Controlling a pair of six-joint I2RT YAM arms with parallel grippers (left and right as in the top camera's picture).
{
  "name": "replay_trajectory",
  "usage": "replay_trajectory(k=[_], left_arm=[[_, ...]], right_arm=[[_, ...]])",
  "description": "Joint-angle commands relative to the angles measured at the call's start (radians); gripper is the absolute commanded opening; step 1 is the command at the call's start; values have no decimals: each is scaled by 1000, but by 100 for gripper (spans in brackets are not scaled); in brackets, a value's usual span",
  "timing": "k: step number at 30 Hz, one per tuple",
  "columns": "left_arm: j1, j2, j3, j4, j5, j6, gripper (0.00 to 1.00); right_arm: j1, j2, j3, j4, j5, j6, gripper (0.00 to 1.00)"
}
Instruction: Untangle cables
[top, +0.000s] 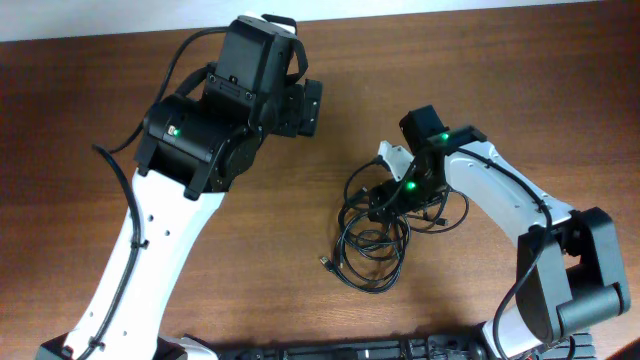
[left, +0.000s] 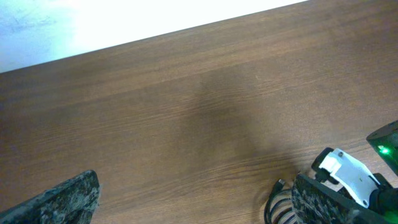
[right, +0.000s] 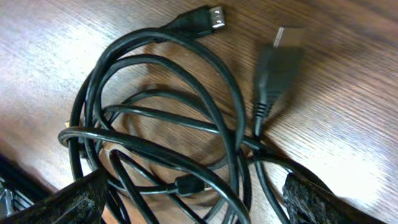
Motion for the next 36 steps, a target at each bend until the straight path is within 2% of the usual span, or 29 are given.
replay_trajectory(k=[1, 3, 4, 5, 6, 8, 9, 13, 17, 21, 26, 31, 36], left_arm=[[4, 0, 18, -2, -10, -12, 99], [4, 0, 18, -2, -10, -12, 99], [4, 0, 18, -2, -10, -12, 99], [4, 0, 18, -2, -10, -12, 99], [4, 0, 18, -2, -10, -12, 99], [4, 0, 18, -2, -10, -12, 99], [4, 0, 18, -2, -10, -12, 99], [4, 0, 18, -2, -10, -12, 99], [4, 0, 18, -2, -10, -12, 99], [4, 0, 18, -2, -10, -12, 99], [4, 0, 18, -2, -10, -12, 99], [4, 0, 18, -2, -10, -12, 99], [4, 0, 18, -2, -10, -12, 99]], right_arm=[[5, 11, -46, 16, -29, -40, 90], [5, 11, -68, 33, -45, -45, 90], [5, 11, -77, 37, -63, -55, 86], [5, 11, -83, 38, -77, -55, 75], [5, 11, -84, 37, -78, -54, 37], [5, 11, -84, 38, -77, -52, 8], [4, 11, -84, 40, -77, -45, 4], [3, 9, -61, 11, -77, 2, 4], [3, -12, 34, -109, -73, 26, 4], [3, -50, 216, -288, -73, 25, 4], [3, -74, 528, -484, -34, 25, 4], [3, -74, 819, -602, -18, 25, 4], [3, -76, 986, -671, 8, 26, 4]])
